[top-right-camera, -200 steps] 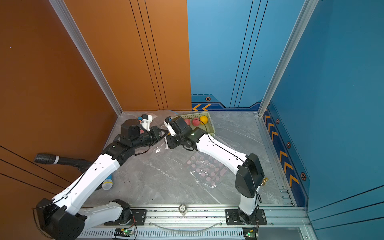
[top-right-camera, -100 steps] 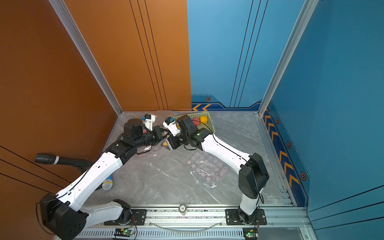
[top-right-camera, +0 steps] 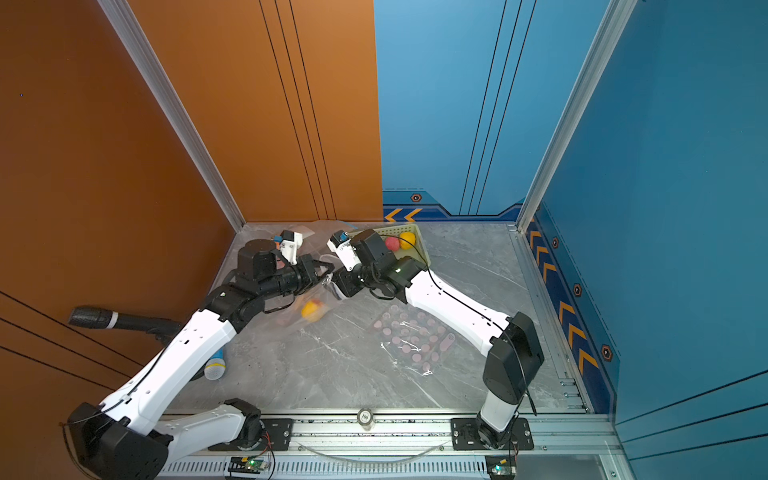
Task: Place the peach in a zip-top bag and seal the zipper
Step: Place the peach in the zipper food storage bag, then move the basket to the center of the board.
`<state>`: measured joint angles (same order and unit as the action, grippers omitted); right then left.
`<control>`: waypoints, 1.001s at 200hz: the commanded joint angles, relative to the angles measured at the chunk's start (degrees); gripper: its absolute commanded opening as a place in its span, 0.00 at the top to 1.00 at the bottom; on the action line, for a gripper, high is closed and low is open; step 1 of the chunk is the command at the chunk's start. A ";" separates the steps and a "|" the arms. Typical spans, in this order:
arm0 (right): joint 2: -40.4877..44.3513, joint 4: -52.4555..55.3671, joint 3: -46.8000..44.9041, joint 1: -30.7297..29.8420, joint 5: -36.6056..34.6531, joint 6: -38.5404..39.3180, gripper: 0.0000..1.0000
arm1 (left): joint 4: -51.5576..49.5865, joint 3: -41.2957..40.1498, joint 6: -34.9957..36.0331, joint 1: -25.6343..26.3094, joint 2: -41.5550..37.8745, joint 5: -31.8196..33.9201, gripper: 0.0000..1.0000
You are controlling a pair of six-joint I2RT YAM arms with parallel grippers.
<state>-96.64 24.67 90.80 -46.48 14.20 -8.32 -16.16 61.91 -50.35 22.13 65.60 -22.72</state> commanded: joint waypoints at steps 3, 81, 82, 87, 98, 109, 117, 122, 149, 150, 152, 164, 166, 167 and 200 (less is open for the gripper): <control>4.36 0.73 1.98 0.40 -6.35 0.30 0.22 | -4.76 -0.64 4.24 -0.51 -1.45 2.03 1.00; 4.62 8.40 3.01 2.04 -13.91 -16.73 0.22 | -4.90 -2.15 10.21 2.33 -3.02 8.97 1.00; 4.53 8.43 2.99 2.07 -13.83 -16.82 0.21 | -4.92 -2.15 10.24 2.36 -3.02 8.99 1.00; 4.01 8.62 3.01 2.11 -13.32 -17.13 0.21 | -4.93 -2.12 10.44 2.59 -3.03 9.03 1.00; 2.55 9.11 3.47 2.27 -11.80 -17.76 0.21 | -5.19 -2.06 10.77 3.07 -3.02 9.23 1.00; 1.05 9.28 4.29 2.24 -9.65 -18.12 0.21 | -5.59 -1.97 10.97 3.42 -2.94 9.53 1.00; -0.48 9.35 5.00 2.12 -7.88 -18.44 0.21 | -5.72 -2.05 11.05 3.58 -2.86 9.79 1.00; -1.23 9.35 5.38 2.02 -7.00 -18.66 0.21 | -5.71 -2.13 10.95 3.66 -2.87 9.84 1.00; -4.90 9.52 6.14 0.30 -6.86 -19.17 0.19 | -5.72 -2.50 10.63 3.86 -2.67 10.75 1.00; -5.02 9.52 6.14 0.28 -6.92 -19.22 0.19 | -5.72 -2.50 10.58 3.87 -2.67 10.89 1.00; -5.15 9.52 6.09 0.21 -7.02 -19.31 0.19 | -5.72 -2.50 10.59 3.88 -2.67 11.02 1.00; -6.25 9.27 5.67 -0.23 -8.06 -19.67 0.19 | -5.70 -2.50 10.53 3.91 -2.67 11.46 1.00; -6.40 9.26 5.60 -0.31 -8.36 -19.71 0.19 | -5.70 -2.50 10.49 3.91 -2.67 11.60 1.00; -6.47 9.22 5.56 -0.29 -8.51 -19.71 0.19 | -5.71 -2.50 10.51 3.90 -2.67 11.58 1.00; -9.23 8.72 5.36 -1.46 -10.94 -19.31 0.19 | -5.55 -2.50 9.99 3.97 -2.46 12.11 1.00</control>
<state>-104.68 32.29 95.29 -47.18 5.69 -27.09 -20.91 60.07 -40.95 25.58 63.64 -12.32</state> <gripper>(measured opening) 0.807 0.050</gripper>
